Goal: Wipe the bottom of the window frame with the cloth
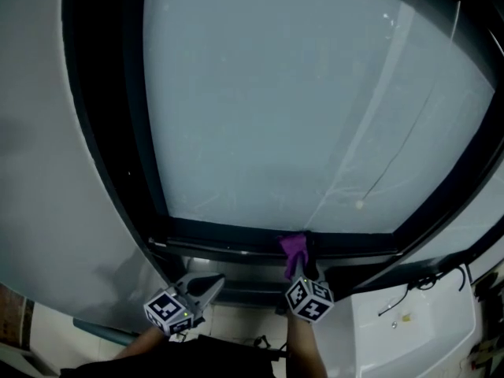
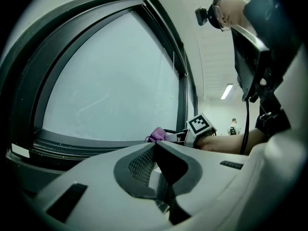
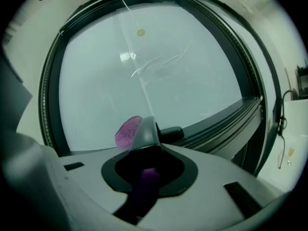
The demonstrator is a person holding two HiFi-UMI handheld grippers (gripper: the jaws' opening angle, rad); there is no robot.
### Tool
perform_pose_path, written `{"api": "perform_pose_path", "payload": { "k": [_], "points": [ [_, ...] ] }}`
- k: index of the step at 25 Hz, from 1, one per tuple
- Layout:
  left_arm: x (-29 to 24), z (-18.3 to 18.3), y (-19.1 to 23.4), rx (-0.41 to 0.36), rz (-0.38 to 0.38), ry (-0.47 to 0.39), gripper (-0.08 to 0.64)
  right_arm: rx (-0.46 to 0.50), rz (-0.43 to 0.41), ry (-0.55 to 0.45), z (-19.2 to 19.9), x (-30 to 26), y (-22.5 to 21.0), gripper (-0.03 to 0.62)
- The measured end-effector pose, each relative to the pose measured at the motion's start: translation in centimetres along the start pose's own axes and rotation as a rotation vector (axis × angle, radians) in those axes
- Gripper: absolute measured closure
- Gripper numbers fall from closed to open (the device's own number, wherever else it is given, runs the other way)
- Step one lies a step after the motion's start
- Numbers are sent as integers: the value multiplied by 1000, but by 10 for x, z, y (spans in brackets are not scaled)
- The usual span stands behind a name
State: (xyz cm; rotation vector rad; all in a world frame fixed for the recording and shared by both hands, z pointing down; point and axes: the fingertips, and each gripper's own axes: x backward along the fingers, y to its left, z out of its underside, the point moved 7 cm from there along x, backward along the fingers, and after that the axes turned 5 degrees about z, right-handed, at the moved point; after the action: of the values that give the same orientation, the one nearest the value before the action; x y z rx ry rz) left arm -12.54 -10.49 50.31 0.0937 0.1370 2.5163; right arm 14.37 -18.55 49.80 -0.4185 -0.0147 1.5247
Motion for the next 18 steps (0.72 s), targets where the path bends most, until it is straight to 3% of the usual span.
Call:
{"api": "perform_pose_path", "payload": {
  "k": [12,16,18],
  "points": [
    [-48,1,-35,-15,-83,-21,558,580,-147,30,-8,3,-5,517],
    [-65,3,-44,-15,-103,-30,558,614,-151,1,-13,1,-28,517],
    [-73,7,-49,-17,-115,-32,558,674,-171,-13,-22,-1,-35,518]
  ]
}}
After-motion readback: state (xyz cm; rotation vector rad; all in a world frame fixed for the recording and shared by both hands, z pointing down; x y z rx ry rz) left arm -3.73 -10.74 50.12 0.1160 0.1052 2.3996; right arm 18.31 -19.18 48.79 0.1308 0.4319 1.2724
